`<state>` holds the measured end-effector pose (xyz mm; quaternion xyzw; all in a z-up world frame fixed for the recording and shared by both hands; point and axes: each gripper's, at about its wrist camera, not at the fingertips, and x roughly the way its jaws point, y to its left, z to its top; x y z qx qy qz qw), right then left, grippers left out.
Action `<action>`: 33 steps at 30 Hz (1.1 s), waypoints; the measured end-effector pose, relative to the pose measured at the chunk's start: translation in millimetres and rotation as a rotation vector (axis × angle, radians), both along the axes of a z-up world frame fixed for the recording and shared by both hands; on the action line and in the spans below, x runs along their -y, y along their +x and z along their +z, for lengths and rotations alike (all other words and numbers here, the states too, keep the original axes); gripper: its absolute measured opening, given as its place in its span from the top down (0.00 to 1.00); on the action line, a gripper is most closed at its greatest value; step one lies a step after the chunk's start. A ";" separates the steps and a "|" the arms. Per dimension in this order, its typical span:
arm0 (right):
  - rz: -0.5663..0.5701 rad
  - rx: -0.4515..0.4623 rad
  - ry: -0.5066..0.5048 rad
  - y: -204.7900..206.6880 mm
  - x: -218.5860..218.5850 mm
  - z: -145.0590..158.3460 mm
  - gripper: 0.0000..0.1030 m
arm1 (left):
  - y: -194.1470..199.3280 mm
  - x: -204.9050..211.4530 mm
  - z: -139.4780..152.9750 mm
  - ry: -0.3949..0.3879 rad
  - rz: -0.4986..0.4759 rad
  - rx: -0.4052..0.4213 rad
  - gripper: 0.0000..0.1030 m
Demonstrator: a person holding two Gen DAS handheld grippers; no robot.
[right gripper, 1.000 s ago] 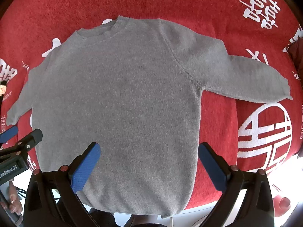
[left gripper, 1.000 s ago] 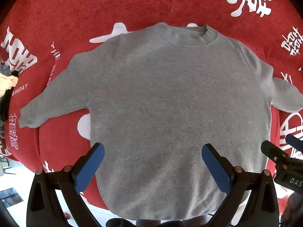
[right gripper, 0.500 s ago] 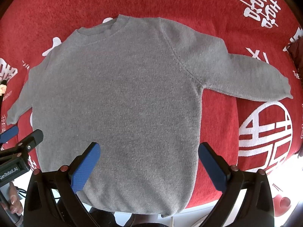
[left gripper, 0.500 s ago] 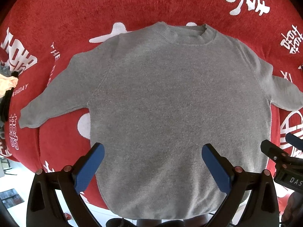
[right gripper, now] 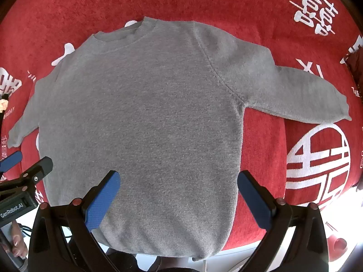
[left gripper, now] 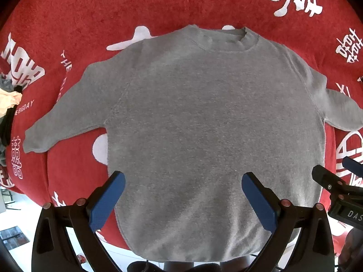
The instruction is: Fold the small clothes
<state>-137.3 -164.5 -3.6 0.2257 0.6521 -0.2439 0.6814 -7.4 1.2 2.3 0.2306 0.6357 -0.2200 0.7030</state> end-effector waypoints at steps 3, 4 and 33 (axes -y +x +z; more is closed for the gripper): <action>-0.001 0.001 0.001 0.1 0.1 0.4 0.00 | -1.6 1.4 0.2 0.007 0.003 0.004 0.00; 0.000 0.001 0.000 0.1 0.1 0.4 0.00 | -2.5 2.3 0.7 0.001 0.004 0.009 0.00; -0.036 0.061 -0.006 -19.1 19.5 4.4 0.00 | -26.9 39.8 4.6 -0.007 -0.078 0.003 0.00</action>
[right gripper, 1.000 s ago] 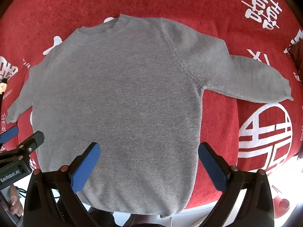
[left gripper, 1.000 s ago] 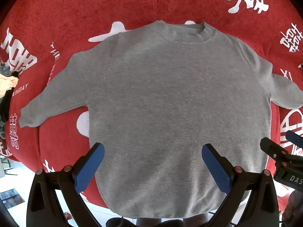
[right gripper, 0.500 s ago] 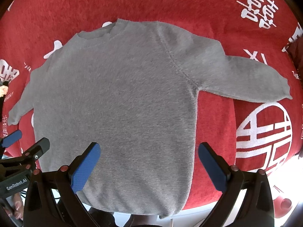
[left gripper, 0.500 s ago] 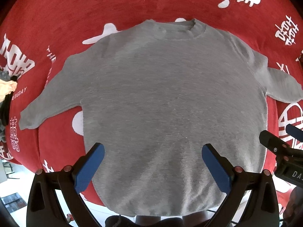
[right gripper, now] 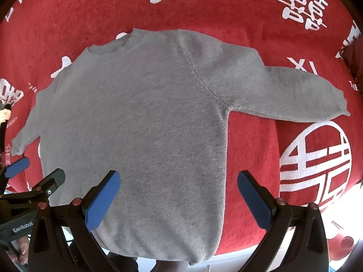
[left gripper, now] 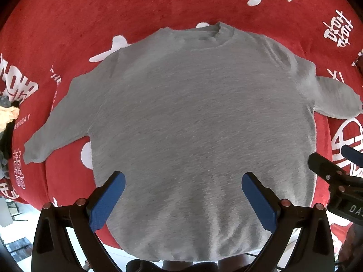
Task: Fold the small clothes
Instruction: 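Grasp the sleeve cuff nearest the right gripper with the right gripper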
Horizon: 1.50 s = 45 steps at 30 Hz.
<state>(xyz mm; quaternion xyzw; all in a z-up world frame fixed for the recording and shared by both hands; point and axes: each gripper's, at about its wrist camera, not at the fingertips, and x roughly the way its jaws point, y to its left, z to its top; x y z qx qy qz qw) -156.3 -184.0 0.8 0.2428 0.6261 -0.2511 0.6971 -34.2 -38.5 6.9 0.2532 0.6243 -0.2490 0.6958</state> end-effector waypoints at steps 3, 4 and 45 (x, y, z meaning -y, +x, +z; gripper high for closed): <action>-0.006 0.010 0.000 -0.9 3.3 0.0 0.00 | -2.2 7.9 1.4 -0.005 -0.009 0.008 0.00; -0.007 0.016 -0.002 -1.8 4.7 0.6 0.00 | -2.6 9.7 1.6 -0.006 -0.011 0.008 0.00; -0.831 0.646 0.231 -244.0 289.5 -54.1 0.31 | -67.5 253.1 -66.0 -0.069 -0.229 0.032 0.00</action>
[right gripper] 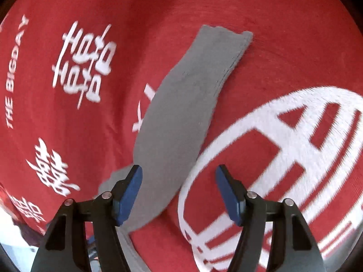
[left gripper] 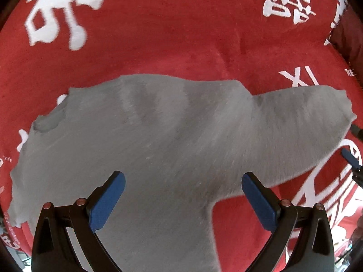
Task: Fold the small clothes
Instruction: 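Grasp the sleeve cuff nearest the right gripper with the right gripper, then fold the held sleeve across the sweatshirt body with the right gripper, release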
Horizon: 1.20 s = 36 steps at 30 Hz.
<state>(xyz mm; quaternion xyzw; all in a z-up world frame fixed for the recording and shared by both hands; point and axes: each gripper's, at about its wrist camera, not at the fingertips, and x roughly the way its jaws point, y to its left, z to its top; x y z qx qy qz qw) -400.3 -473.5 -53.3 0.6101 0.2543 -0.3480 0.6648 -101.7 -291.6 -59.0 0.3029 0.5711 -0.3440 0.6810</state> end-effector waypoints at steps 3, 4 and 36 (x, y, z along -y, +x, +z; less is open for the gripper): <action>-0.015 0.055 -0.007 8.8 16.7 -3.8 0.31 | -1.2 7.6 -3.8 0.011 -0.012 0.011 0.00; -0.023 0.062 -0.004 14.2 21.8 -4.7 0.31 | -1.0 8.9 -2.4 0.007 -0.011 0.027 0.00; 0.997 0.027 -0.147 386.7 -279.2 36.6 0.89 | 158.1 -266.1 33.5 -0.029 0.368 0.079 0.08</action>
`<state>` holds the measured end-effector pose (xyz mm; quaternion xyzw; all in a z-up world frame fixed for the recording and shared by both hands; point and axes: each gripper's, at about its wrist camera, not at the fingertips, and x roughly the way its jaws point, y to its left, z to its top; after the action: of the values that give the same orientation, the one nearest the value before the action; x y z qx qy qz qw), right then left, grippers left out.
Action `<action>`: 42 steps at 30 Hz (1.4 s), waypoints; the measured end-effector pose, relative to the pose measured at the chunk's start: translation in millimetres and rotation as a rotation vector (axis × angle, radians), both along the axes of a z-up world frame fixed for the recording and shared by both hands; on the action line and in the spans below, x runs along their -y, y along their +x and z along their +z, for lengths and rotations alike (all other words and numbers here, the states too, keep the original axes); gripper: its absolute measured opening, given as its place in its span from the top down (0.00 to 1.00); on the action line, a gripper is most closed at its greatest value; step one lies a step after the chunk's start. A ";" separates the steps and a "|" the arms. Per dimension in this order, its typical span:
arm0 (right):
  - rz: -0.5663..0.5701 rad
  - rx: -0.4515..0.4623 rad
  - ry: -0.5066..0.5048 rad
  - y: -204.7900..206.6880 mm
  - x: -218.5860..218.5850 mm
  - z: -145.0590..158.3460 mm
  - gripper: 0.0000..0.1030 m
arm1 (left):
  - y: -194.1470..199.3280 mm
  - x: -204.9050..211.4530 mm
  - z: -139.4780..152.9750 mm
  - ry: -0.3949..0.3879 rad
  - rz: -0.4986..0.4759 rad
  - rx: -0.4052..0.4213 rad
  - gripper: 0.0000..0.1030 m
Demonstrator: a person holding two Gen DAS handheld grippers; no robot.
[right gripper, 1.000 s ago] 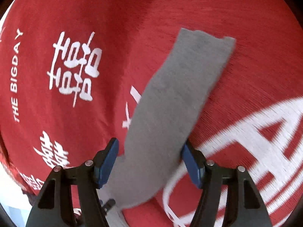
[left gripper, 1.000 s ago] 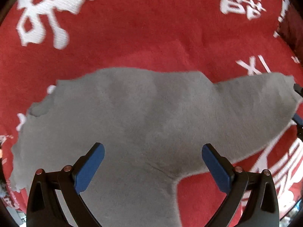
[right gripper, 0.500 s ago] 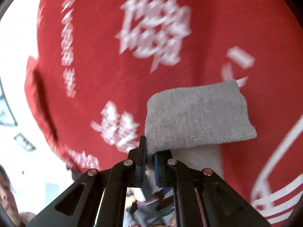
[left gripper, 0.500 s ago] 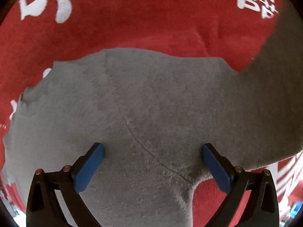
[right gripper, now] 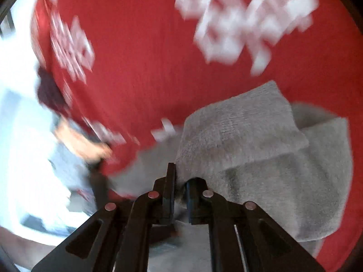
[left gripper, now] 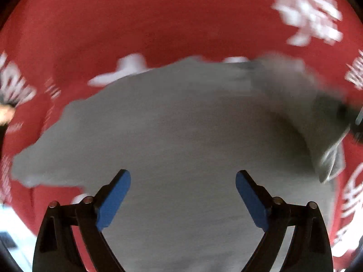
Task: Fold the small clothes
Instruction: 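Fold the held sleeve across the sweatshirt body with the right gripper, release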
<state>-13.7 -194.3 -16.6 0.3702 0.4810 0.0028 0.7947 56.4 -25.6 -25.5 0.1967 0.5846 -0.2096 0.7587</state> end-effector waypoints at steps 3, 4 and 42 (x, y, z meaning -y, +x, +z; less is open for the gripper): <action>0.079 -0.184 -0.040 20.4 -41.8 -51.7 0.89 | 17.2 -45.7 -13.9 0.019 0.086 -0.024 0.08; 0.081 -0.226 -0.046 20.6 -48.9 -61.9 0.89 | 23.5 -52.0 -18.1 0.023 0.094 -0.029 0.08; -0.573 -0.226 0.191 -132.8 52.2 -43.2 0.46 | 42.6 -42.6 -15.1 -0.069 0.025 -0.077 0.08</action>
<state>-146.4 -246.5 -59.8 0.5616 0.4398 -0.2172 0.6664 99.0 17.0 -40.6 0.1547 0.6082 -0.2276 0.7445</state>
